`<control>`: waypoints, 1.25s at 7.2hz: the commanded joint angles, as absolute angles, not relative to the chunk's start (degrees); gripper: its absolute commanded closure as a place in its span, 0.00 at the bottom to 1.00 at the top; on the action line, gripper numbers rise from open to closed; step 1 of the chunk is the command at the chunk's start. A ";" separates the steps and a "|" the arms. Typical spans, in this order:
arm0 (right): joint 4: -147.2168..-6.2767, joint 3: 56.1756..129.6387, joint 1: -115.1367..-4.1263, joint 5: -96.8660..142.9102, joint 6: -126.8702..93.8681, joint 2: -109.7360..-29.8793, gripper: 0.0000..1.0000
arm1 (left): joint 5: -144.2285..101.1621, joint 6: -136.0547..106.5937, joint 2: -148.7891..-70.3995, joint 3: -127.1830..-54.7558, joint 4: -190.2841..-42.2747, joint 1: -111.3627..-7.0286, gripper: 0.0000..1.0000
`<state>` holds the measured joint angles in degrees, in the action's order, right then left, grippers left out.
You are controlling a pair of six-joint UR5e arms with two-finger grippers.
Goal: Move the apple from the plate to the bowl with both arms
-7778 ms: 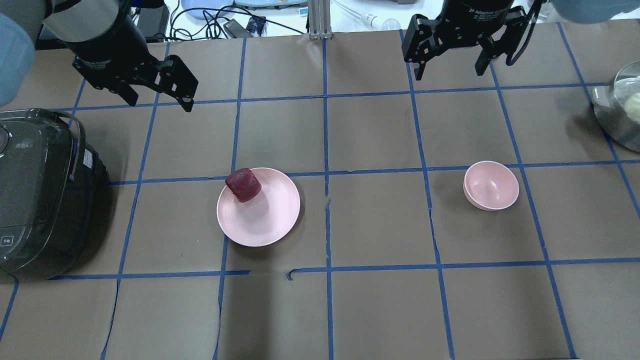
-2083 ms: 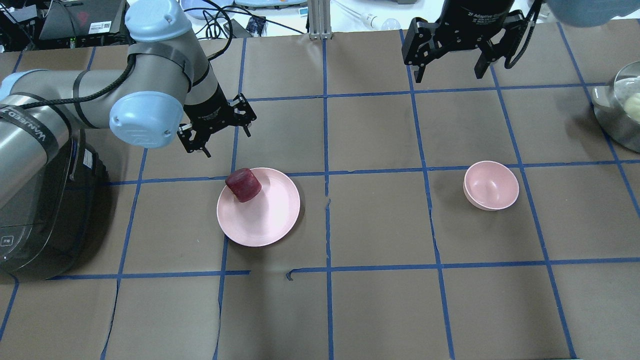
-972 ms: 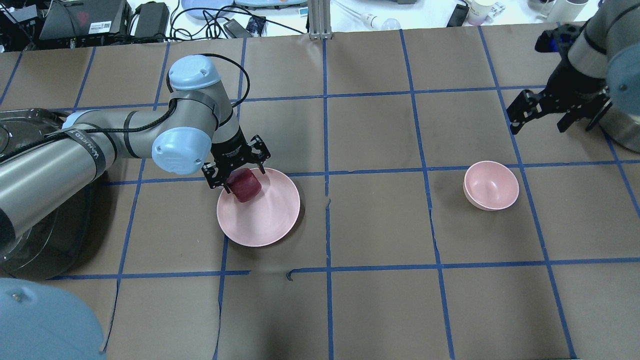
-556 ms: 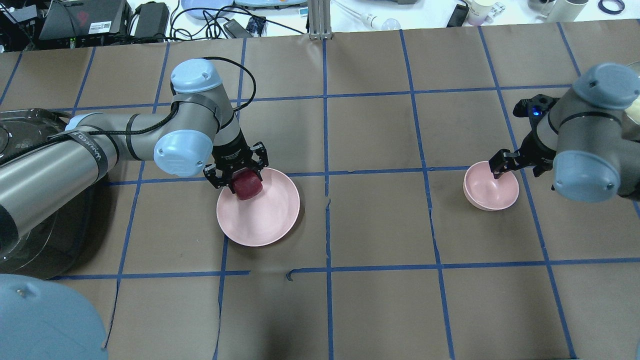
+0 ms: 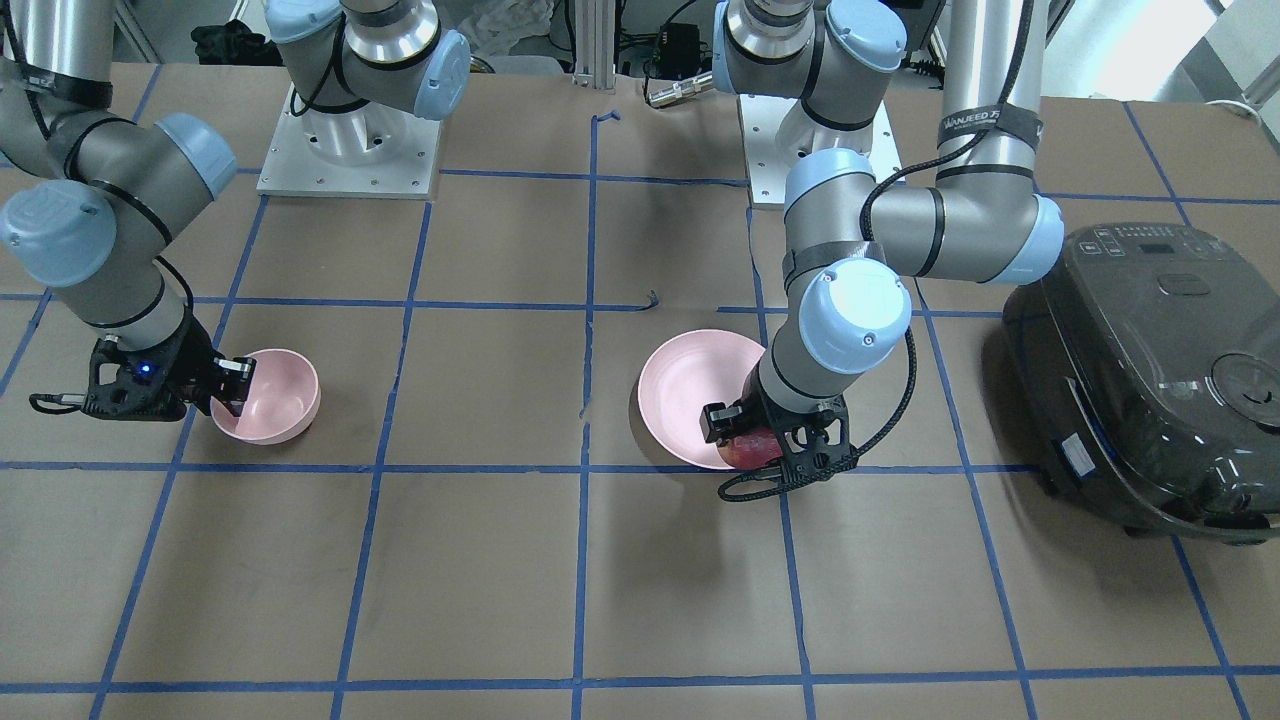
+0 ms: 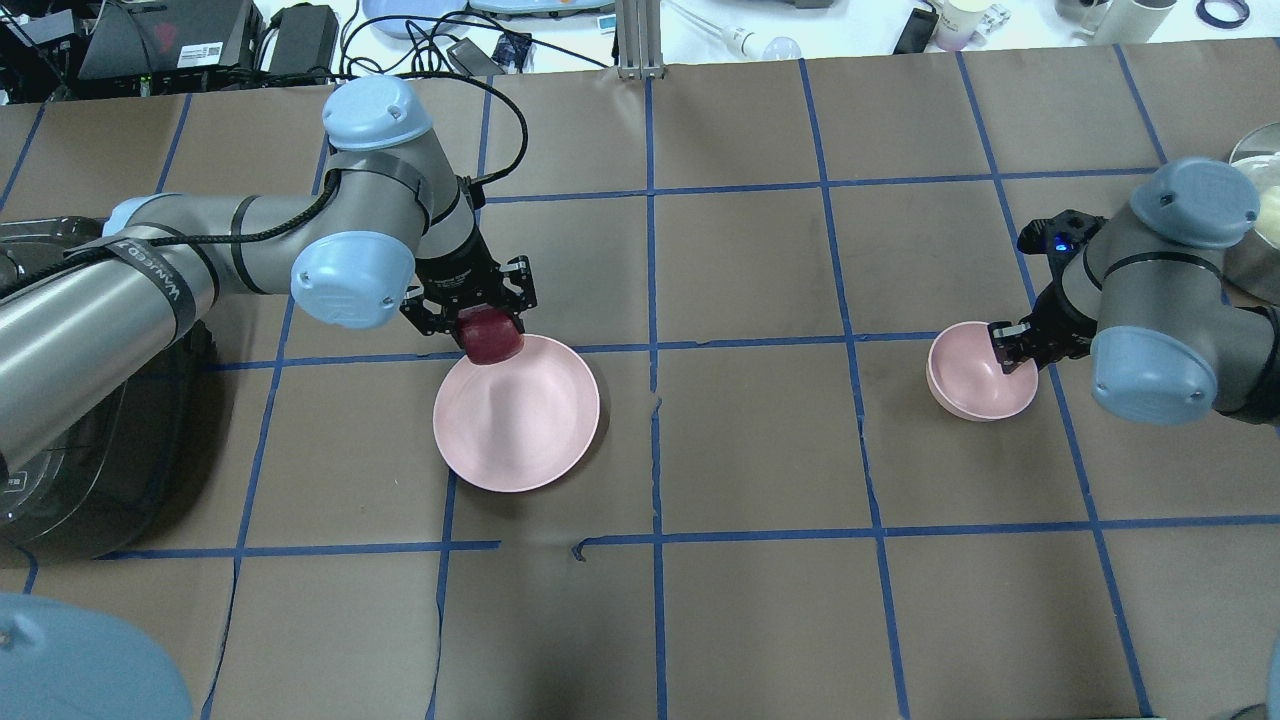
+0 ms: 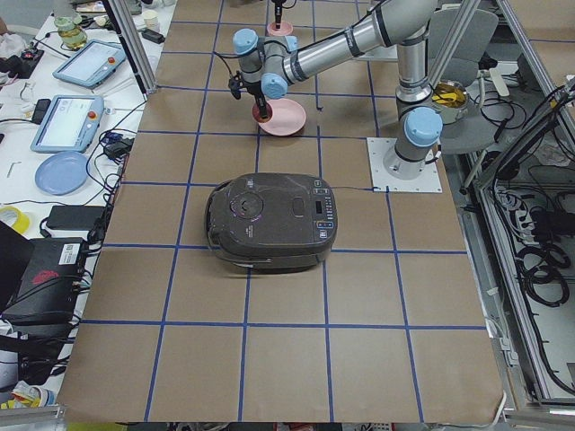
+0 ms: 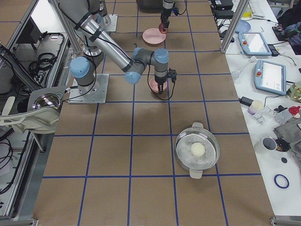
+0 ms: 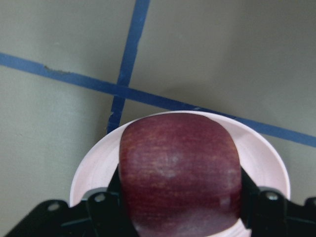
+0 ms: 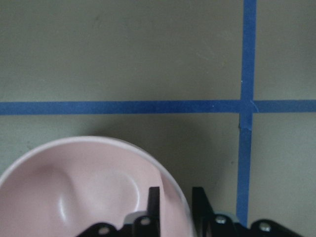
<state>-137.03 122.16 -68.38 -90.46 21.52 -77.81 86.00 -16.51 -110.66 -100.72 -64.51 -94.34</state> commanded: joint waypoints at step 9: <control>-123.93 112.58 -93.85 -85.07 -8.87 -76.03 1.00 | 84.81 -7.37 -107.22 -94.57 -70.14 -101.50 0.96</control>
<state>-123.08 112.05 -90.18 -85.75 -5.28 -76.22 84.66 -7.11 -107.33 -94.42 -69.89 -100.51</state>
